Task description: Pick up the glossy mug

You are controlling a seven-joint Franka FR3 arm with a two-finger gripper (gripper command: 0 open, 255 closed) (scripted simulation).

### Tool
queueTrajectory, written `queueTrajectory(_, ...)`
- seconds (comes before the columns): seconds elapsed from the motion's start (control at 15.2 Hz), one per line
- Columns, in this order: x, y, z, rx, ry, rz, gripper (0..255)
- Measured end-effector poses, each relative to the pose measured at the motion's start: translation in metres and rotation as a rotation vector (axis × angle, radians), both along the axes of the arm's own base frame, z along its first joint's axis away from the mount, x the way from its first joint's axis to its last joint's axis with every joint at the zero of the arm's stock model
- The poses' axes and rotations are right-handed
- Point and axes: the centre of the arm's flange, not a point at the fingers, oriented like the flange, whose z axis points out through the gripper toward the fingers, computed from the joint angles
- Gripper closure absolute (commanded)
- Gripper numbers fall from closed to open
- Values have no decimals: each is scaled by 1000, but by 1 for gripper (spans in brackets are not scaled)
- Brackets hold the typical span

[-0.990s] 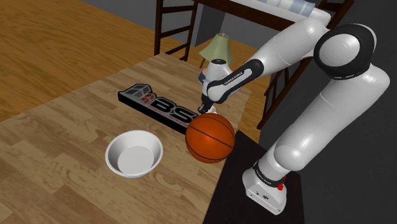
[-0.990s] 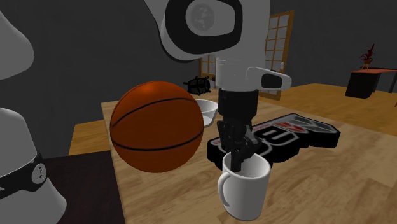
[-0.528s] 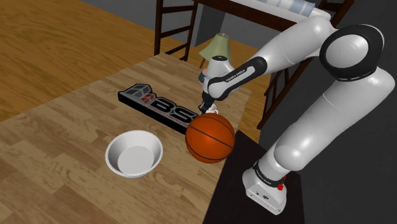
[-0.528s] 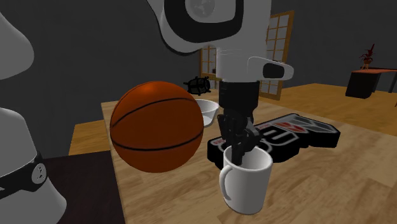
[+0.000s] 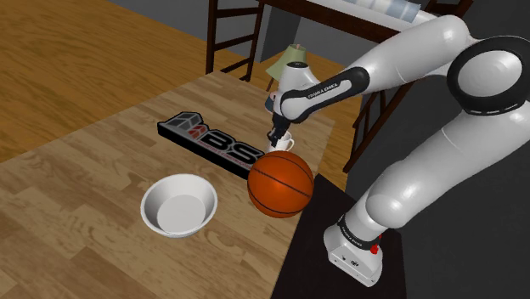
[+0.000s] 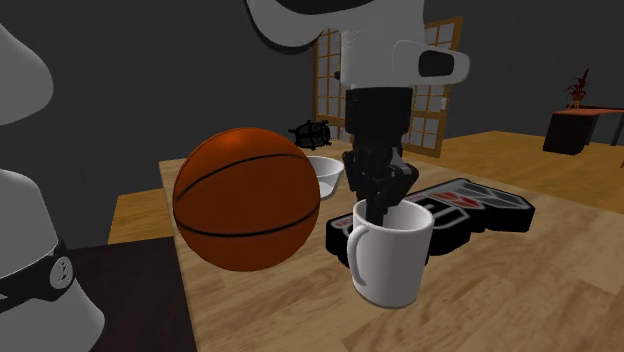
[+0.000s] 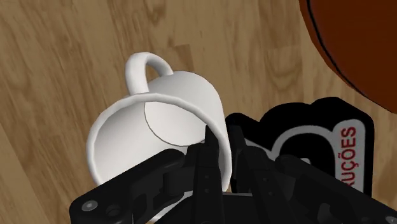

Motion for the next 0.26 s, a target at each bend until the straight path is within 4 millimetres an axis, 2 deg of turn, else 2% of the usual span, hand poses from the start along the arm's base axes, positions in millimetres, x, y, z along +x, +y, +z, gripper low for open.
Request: queueTrajectory(0.26,0,-1,18,0,0,0,255)
